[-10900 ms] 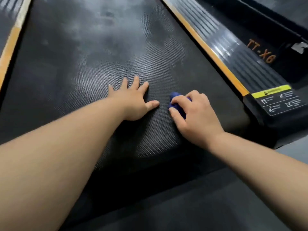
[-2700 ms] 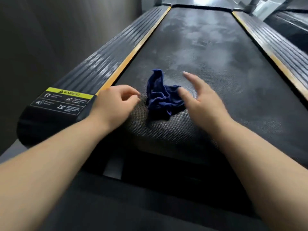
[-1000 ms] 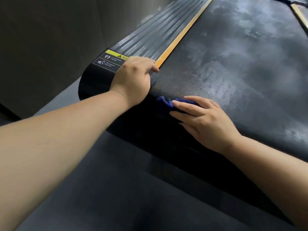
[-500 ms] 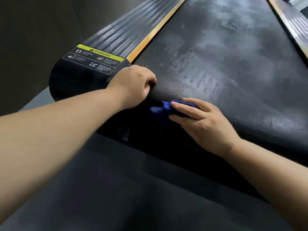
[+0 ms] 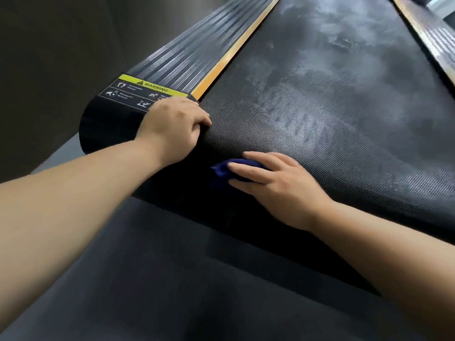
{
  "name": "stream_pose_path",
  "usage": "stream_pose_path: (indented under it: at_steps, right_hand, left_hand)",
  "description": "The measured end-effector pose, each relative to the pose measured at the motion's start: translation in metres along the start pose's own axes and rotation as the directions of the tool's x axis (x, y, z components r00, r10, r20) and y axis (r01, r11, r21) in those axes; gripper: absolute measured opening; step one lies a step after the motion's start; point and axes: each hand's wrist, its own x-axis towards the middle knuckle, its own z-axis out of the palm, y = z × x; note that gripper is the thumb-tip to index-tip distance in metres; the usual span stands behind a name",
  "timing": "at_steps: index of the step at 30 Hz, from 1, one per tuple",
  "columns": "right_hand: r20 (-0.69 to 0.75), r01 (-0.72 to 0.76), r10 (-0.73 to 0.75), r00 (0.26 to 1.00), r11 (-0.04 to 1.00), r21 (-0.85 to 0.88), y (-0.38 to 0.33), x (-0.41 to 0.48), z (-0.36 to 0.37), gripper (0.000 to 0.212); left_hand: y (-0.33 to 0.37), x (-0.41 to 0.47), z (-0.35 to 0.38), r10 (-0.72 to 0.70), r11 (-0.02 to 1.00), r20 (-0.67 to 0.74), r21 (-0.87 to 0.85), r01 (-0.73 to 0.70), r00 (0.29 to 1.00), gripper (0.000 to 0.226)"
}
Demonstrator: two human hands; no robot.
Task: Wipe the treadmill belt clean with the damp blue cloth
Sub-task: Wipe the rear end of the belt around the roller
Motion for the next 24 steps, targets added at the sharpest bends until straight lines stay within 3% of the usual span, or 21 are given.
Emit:
stream_pose_path:
  at_steps: [4, 11, 14, 18, 22, 24]
  right_hand:
    - [0.007, -0.076, 0.076, 0.997, 0.997, 0.001, 0.015, -0.061, -0.018, 0.035]
    - [-0.138, -0.078, 0.082, 0.987, 0.996, 0.032, -0.023, 0.059, -0.001, 0.034]
    - [-0.075, -0.067, 0.068, 0.995, 0.998, 0.017, -0.01, 0.031, 0.002, 0.031]
    - [0.116, 0.033, -0.025, 0.993, 0.997, -0.069, 0.018, -0.08, -0.017, 0.038]
    - [0.078, -0.224, 0.224, 0.971, 0.974, -0.004, 0.033, -0.152, -0.041, 0.04]
    - [0.023, -0.269, 0.269, 0.963, 0.963, 0.027, 0.027, -0.145, -0.042, 0.04]
  left_hand:
    - [-0.003, -0.003, 0.001, 0.05, 0.998, 0.017, 0.025, -0.05, 0.999, 0.034]
    - [-0.002, -0.001, 0.003, 0.053, 0.999, -0.02, -0.008, -0.053, 0.998, 0.033]
    - [-0.002, -0.002, 0.0, 0.047, 0.999, -0.006, -0.025, -0.047, 0.999, 0.033]
    - [-0.004, -0.006, -0.008, 0.041, 0.998, 0.053, -0.039, -0.039, 0.998, 0.036]
    - [0.012, -0.009, -0.006, 0.124, 0.992, 0.083, 0.007, -0.125, 0.989, 0.035]
    - [0.032, -0.005, 0.004, 0.117, 0.992, 0.09, -0.046, -0.114, 0.989, 0.034]
